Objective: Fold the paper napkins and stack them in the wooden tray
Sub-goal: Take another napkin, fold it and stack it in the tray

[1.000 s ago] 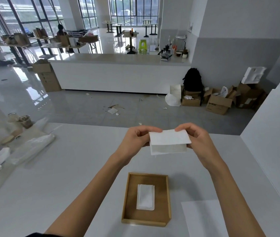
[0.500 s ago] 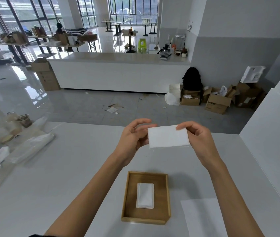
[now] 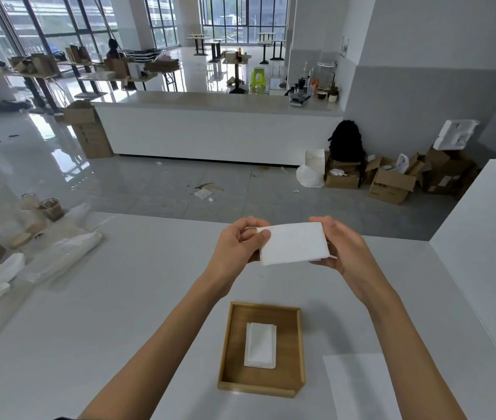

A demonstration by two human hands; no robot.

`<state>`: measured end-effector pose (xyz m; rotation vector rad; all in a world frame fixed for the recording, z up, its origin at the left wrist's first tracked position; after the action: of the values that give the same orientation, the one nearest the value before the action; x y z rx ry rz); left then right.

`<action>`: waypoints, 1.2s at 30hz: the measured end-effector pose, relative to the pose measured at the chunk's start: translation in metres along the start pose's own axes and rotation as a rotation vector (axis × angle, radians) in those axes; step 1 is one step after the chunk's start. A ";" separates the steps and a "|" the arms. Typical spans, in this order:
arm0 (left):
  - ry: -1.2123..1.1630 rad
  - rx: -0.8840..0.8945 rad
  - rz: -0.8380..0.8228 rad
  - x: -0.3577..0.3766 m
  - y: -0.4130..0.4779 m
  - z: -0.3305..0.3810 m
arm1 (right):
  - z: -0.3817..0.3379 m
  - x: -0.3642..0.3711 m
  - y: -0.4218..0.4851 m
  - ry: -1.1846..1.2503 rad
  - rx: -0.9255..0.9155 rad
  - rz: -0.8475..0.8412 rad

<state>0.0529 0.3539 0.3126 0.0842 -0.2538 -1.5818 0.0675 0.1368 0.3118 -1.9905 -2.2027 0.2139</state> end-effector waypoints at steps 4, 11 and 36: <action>0.064 0.004 -0.046 -0.003 -0.007 -0.004 | 0.005 0.002 0.001 -0.068 -0.098 0.093; 0.054 -0.106 -0.298 -0.005 -0.018 -0.009 | -0.018 0.015 0.000 -0.385 -0.215 -0.069; 0.096 0.033 0.089 -0.014 -0.022 -0.043 | 0.051 0.054 0.006 -0.345 -0.195 -0.093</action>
<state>0.0409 0.3638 0.2649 0.1717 -0.2055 -1.4813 0.0573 0.1915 0.2625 -2.0727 -2.6128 0.3688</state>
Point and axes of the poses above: each hand's wrist, its own y-axis towards the middle knuckle, its own x-axis out of the palm, z = x × y, the point moved 3 cm from there along y, towards the middle knuckle, and after that the axes turned 11 degrees about x, right-handed, at the moved point
